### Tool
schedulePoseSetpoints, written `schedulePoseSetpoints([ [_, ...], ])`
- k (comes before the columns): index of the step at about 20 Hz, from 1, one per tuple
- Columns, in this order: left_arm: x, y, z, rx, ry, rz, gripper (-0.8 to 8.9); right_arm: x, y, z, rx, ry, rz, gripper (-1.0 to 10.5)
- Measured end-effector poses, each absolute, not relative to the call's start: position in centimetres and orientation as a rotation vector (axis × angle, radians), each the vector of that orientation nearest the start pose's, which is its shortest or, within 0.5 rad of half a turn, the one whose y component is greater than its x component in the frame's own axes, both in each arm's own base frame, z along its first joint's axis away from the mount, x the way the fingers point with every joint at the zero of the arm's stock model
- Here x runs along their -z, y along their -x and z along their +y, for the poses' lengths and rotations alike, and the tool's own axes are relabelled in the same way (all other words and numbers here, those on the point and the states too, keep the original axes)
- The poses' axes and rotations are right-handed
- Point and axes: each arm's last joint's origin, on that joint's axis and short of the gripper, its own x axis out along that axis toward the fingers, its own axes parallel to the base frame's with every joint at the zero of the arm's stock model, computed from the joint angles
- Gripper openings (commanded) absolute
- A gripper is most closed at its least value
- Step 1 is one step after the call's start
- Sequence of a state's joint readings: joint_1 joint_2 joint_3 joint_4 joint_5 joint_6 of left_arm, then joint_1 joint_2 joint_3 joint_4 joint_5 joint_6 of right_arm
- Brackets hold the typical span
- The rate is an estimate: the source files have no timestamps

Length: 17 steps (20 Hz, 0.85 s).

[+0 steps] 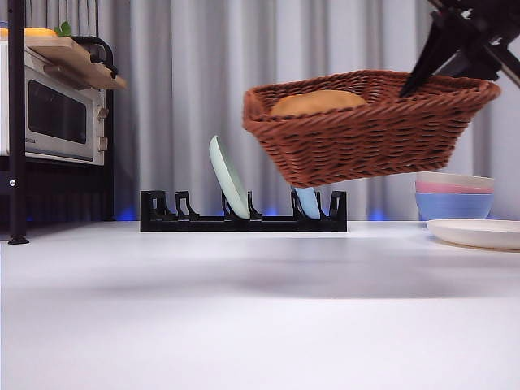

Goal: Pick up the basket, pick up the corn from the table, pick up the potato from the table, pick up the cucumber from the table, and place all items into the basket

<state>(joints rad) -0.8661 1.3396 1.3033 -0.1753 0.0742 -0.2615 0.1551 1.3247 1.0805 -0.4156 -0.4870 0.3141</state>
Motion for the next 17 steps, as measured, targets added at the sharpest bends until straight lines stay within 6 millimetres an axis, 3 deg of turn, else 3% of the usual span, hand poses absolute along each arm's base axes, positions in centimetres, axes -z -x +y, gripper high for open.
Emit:
schedulePoseSetpoints([
  [5, -37.1, -21.8, -24.2, 0.809, 0.207, 0.378, -0.08, -30.1, -27.4, 6.8, -0.55, -0.388, 0.765, -0.2],
  [10, -33.7, -24.6, -25.3, 0.698, 0.207, 0.465, -0.08, -30.1, -27.2, 7.6, -0.574, -0.379, 0.772, -0.2],
  [14, -31.9, -25.6, -26.1, 0.679, 0.198, 0.506, 0.05, -30.1, -27.2, 7.6, -0.575, -0.378, 0.773, -0.2],
  [15, -31.7, -25.7, -26.2, 0.677, 0.197, 0.513, 0.27, -30.1, -27.2, 7.6, -0.575, -0.378, 0.773, -0.2],
  [17, -31.4, -25.8, -26.3, 0.675, 0.196, 0.522, 1.94, -30.1, -27.2, 7.6, -0.575, -0.378, 0.773, -0.2],
])
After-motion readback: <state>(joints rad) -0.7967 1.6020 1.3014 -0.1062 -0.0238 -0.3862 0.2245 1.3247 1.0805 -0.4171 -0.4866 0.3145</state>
